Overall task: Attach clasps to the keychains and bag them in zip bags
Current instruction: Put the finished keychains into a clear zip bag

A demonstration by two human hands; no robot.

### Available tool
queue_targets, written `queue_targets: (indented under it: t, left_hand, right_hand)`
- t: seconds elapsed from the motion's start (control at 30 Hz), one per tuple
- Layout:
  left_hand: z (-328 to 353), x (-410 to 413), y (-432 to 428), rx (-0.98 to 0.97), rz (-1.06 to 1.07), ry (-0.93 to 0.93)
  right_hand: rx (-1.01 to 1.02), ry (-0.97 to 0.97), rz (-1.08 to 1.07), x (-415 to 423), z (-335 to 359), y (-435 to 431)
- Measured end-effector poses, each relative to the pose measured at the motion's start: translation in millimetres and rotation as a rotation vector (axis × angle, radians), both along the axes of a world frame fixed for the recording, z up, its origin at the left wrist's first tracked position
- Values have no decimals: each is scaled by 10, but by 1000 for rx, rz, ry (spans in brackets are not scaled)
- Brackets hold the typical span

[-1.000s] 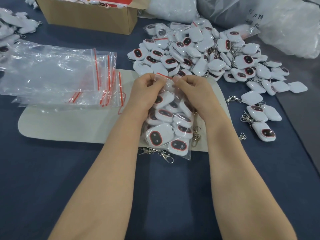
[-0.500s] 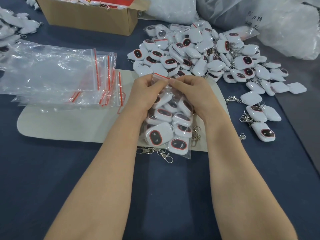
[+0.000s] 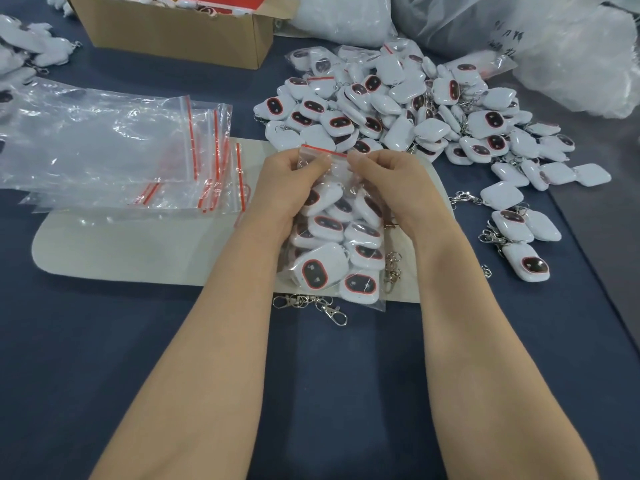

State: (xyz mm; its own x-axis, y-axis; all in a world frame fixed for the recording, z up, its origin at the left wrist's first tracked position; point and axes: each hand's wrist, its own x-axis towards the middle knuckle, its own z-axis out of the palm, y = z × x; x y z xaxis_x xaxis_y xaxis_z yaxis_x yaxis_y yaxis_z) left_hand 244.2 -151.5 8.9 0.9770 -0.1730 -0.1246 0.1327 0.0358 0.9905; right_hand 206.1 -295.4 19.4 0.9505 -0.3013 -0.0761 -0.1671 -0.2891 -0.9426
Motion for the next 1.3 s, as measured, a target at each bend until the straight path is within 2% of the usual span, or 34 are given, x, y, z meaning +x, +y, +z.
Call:
queue_targets:
  t: [0.13,0.33,0.4,0.47,0.63,0.87,1.03,1.13,1.3]
  left_hand:
    - [0,7,7,-14,23,37]
    - [3,21,-1,-85,48,74]
    - [19,5,-4,-106,44,80]
    - [28,-11,-15,-117,70,73]
    - [51,-46,-66,-111,134,31]
    - [21,-46,-68,-78,157,6]
    - [-2,-39,-73,-90,198,-30]
    - [-9,-40,-82,-96,205,-42]
    - [-8,-26,-87,-82,161,-28]
  right_hand:
    - [102,29,-35,4,4,-71]
    - [776,-29,-177,60,-51,87]
    - [895,7,-197,60,-61,108]
    - [870,26,-182,82,-56,72]
    - [563,56,-141,120,-72,54]
    - [623,53,-123,131,-74,37]
    - [476,68,-171,112,-53,50]
    - [465,65,-178,104,-61,41]
    - [574,22,-216,96,-104,58]
